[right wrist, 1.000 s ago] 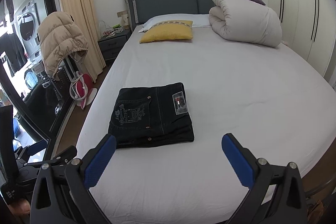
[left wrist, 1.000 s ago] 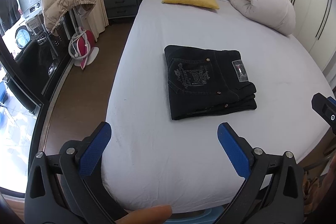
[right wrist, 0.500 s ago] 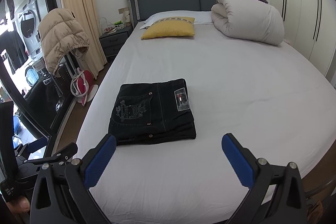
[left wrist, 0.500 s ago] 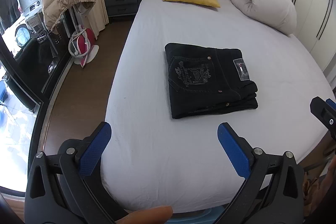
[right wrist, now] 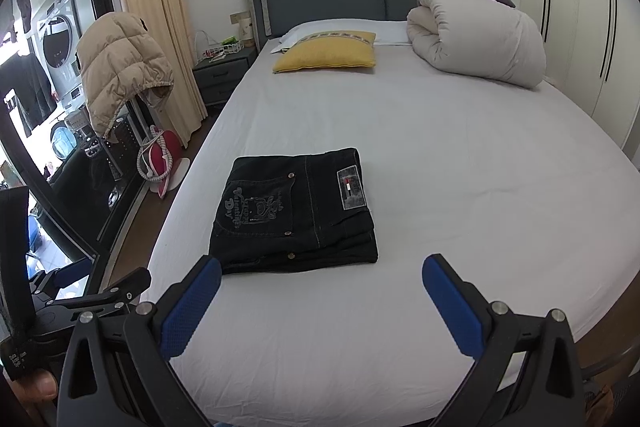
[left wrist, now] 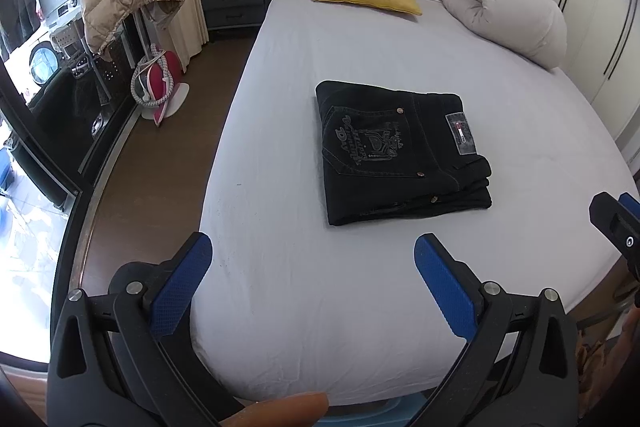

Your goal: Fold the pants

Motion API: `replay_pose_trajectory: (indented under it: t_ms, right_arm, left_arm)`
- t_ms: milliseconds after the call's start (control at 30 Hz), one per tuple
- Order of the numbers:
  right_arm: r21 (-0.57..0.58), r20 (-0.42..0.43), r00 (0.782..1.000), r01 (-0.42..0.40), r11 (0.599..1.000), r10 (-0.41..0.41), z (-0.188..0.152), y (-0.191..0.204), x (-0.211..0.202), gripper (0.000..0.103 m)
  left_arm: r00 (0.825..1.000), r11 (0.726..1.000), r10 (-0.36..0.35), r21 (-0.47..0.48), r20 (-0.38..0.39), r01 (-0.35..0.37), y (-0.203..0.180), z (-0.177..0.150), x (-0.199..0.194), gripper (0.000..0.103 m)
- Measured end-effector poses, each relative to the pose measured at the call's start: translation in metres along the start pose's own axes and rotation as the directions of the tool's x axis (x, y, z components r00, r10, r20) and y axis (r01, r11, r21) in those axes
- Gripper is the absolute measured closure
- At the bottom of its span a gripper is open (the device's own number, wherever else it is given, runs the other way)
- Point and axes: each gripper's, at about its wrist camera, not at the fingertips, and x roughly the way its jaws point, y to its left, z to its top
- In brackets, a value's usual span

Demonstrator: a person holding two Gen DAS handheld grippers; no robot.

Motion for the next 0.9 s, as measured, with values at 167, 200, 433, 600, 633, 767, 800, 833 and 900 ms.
replay_pose_trajectory:
  t_ms: [167,200,433,600,633,767,800,833,900]
  right_arm:
    - [0.001,-0.001,1.0,0.0,1.0,0.0,-0.0005,0.0006,-0.0002,0.0]
    - [0.001,-0.001,1.0,0.0,1.0,0.0,-0.0004,0.0006,-0.0003,0.0]
    - [0.0,-0.004,1.0,-0.002,1.0,0.002,-0.0032,0.0017,0.0005,0.0]
    - [0.0,-0.006,1.0,-0.003,1.0,0.003,-0.0049,0.0024,0.0011,0.0]
    - [-0.001,-0.006,1.0,-0.003,1.0,0.003,-0.0062,0.0025,0.0017,0.0]
    - [-0.001,-0.007,1.0,-0.004,1.0,0.004,-0.0078,0.003,0.0021,0.0]
    - [-0.001,-0.008,1.0,-0.004,1.0,0.004,-0.0088,0.0036,0.0019,0.0]
    - [-0.001,-0.008,1.0,-0.005,1.0,0.005,-0.0076,0.003,0.002,0.0]
    - [-0.001,-0.008,1.0,-0.004,1.0,0.004,-0.0084,0.0035,0.0018,0.0]
  left_arm:
    - [1.0,1.0,-0.001,-0.002,-0.003,0.001,0.001,-0.0001,0.0011,0.0]
    - [1.0,1.0,0.0,-0.002,-0.003,0.0,0.0006,-0.0003,0.0012,0.0]
    - [1.0,1.0,-0.002,-0.002,-0.004,0.002,0.0011,0.0,0.0013,0.0]
    - [1.0,1.0,-0.001,-0.003,-0.004,0.001,0.001,-0.0003,0.0014,0.0]
    - [1.0,1.0,-0.001,-0.003,-0.004,0.001,0.0014,-0.0003,0.0015,0.0]
    - [1.0,1.0,-0.005,-0.005,-0.008,0.005,0.0018,-0.0008,0.0025,0.0]
    - [1.0,1.0,-0.006,-0.007,-0.008,0.006,0.0018,-0.001,0.0028,0.0]
    - [1.0,1.0,-0.006,-0.007,-0.009,0.006,0.0018,-0.0011,0.0032,0.0]
    - [1.0,1.0,-0.007,-0.007,-0.008,0.007,0.0018,-0.0011,0.0031,0.0]
